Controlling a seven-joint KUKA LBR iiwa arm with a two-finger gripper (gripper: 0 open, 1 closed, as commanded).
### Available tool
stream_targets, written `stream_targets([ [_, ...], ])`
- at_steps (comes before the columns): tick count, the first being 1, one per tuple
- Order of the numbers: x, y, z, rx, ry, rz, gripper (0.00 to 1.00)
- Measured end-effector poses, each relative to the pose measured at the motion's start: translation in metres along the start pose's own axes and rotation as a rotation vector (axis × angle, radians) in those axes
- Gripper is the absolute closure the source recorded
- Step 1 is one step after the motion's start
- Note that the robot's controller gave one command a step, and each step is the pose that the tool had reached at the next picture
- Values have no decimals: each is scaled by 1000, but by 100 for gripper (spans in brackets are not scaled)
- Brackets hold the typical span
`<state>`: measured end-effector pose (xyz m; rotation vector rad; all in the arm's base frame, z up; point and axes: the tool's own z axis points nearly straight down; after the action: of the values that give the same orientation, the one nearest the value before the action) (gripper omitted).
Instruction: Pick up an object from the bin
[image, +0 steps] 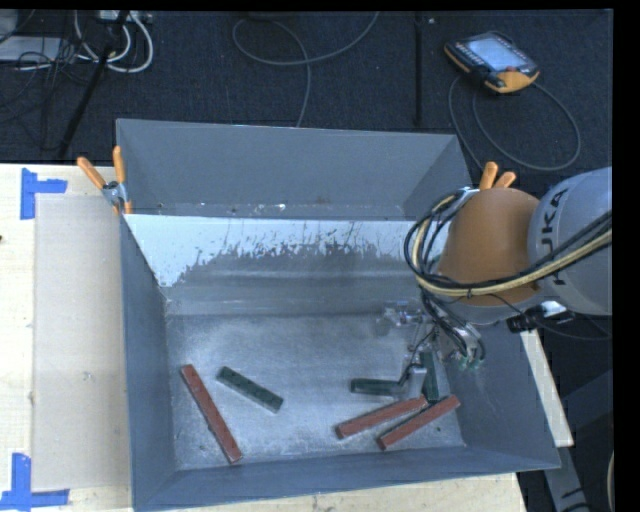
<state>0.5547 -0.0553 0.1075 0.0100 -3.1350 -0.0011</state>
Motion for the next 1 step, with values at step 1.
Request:
stream_targets([
  [1,10,4,-7,1,-5,-67,0],
])
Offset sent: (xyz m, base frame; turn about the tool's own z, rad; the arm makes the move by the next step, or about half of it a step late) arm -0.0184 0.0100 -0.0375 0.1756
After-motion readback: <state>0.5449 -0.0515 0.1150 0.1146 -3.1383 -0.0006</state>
